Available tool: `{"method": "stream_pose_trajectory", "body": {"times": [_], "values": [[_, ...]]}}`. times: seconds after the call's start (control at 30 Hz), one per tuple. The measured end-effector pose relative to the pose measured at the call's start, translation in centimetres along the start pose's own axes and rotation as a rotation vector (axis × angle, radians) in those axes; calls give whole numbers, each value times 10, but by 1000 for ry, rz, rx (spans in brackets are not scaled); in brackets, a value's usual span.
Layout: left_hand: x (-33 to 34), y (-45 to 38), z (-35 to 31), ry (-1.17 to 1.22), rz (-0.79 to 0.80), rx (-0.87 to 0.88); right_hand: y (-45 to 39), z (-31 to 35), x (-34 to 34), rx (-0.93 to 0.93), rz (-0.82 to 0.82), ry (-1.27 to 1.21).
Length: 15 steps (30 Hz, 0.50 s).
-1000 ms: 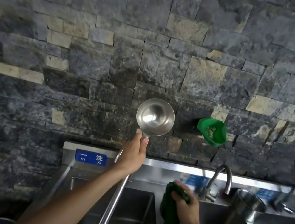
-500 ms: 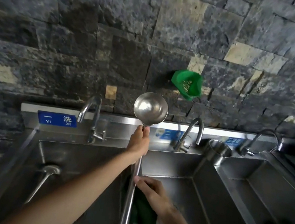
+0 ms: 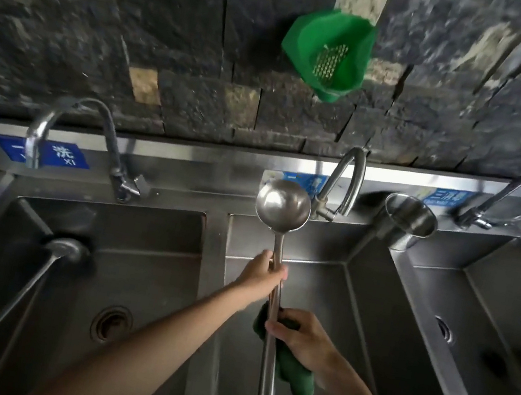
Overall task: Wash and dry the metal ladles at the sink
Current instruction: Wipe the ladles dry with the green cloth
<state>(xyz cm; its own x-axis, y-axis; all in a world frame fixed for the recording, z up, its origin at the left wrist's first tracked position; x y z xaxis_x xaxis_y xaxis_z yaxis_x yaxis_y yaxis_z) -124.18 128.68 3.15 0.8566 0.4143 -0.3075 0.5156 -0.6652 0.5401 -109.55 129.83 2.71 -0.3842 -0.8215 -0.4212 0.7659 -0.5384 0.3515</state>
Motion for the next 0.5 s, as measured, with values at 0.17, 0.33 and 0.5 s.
{"method": "stream_pose_trajectory", "body": {"times": [0.17, 0.33, 0.5], "values": [[52, -23, 67, -107, 57, -241, -23, -65, 3, 175, 92, 24], [68, -59, 119, -128, 28, -419, -55, -119, 33, 298, 163, 21], [71, -99, 164, -127, -67, -524, -97, -153, 68, 355, 203, 20]]}}
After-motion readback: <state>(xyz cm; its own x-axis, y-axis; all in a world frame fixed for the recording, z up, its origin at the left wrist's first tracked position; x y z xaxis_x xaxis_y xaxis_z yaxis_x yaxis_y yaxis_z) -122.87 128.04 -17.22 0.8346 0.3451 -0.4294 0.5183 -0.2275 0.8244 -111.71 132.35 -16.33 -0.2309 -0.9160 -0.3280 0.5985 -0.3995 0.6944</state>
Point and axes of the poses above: each hand's wrist, its own y-axis away from the middle knuckle, its own x-axis out of the palm, z = x × y, the point moved 9 cm from there along -y, towards the middle knuckle, and after that the axes turned 10 degrees about -x, right-handed, at the moved point
